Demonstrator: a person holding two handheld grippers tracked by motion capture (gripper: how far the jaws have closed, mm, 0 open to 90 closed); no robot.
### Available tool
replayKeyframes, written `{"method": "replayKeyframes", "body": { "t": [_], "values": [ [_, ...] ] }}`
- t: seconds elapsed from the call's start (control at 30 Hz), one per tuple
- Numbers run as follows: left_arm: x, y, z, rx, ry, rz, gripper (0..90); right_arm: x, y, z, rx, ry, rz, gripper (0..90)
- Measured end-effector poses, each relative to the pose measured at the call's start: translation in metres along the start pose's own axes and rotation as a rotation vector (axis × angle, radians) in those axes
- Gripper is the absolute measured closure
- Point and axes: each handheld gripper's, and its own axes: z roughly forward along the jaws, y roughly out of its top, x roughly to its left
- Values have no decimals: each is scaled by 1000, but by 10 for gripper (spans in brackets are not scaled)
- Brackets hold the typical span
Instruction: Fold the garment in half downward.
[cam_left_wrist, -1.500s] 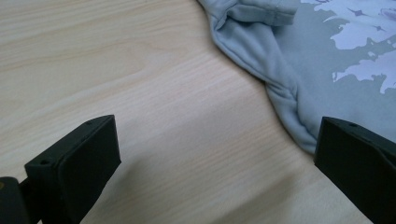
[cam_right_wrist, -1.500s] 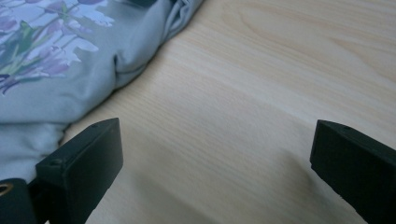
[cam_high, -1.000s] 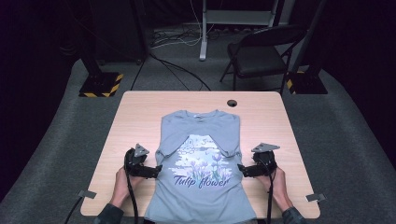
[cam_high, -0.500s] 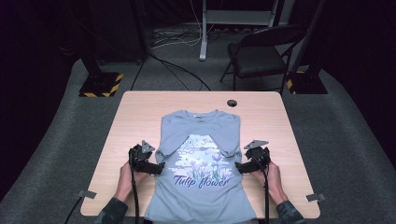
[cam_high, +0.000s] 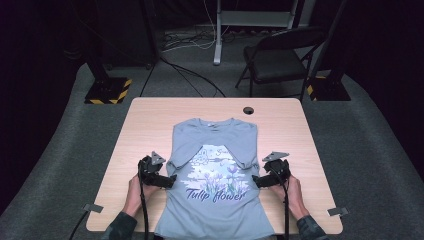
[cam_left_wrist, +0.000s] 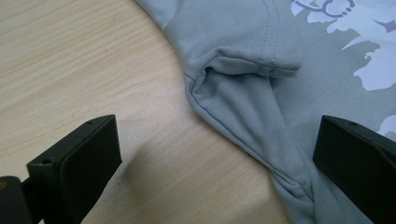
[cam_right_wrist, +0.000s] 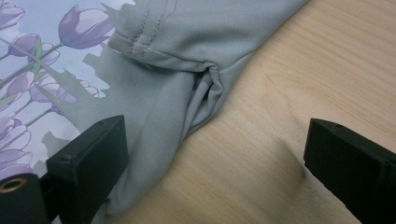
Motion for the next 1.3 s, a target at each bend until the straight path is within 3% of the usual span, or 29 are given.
{"method": "replayKeyframes", "body": {
  "t": [1.3],
  "values": [
    [-9,-16,-16,51,-87,9,2,13,-14,-13,31,74,-34,57]
  ]
}}
